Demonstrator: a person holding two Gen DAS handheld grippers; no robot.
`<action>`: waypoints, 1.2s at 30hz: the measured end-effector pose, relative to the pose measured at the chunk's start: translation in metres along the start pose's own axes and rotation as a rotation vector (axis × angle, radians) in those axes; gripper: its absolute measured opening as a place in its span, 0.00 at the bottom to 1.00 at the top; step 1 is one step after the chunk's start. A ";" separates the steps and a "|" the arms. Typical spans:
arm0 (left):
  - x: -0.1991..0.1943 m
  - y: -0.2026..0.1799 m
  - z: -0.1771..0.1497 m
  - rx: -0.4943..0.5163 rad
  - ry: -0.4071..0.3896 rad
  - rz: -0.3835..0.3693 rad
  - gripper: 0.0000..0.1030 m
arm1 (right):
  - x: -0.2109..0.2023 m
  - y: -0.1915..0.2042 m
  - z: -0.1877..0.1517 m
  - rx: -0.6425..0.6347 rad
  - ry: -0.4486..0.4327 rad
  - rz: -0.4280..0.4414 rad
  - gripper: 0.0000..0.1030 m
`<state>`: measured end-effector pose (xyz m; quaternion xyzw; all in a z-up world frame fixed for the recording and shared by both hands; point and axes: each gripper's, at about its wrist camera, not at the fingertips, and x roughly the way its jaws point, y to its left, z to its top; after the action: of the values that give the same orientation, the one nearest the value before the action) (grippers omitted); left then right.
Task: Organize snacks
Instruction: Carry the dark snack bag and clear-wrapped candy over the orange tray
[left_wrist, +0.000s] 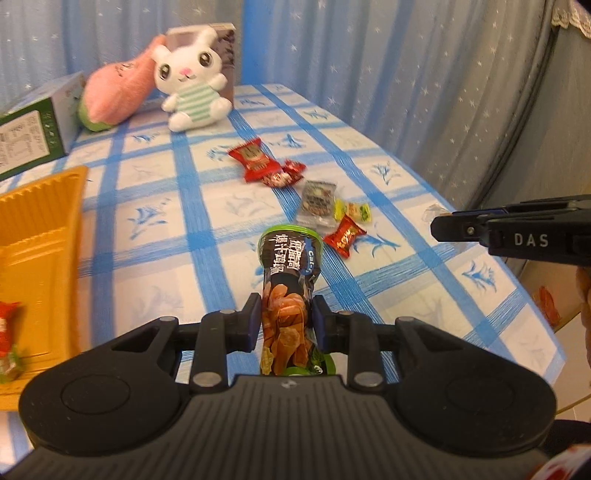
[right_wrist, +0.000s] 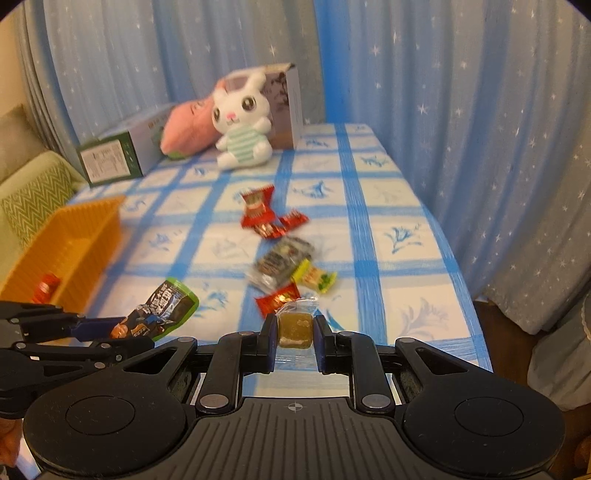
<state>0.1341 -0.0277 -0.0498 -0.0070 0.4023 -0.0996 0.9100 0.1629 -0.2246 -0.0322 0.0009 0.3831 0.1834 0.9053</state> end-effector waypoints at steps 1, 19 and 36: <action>-0.007 0.002 0.000 -0.006 -0.006 0.005 0.25 | -0.006 0.004 0.002 0.001 -0.006 0.006 0.20; -0.127 0.063 -0.014 -0.100 -0.107 0.085 0.25 | -0.057 0.118 -0.001 -0.048 -0.045 0.126 0.20; -0.186 0.148 -0.040 -0.189 -0.126 0.206 0.25 | -0.035 0.221 0.002 -0.140 -0.025 0.254 0.20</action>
<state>0.0087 0.1550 0.0447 -0.0575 0.3505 0.0332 0.9342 0.0687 -0.0296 0.0246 -0.0116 0.3548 0.3225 0.8775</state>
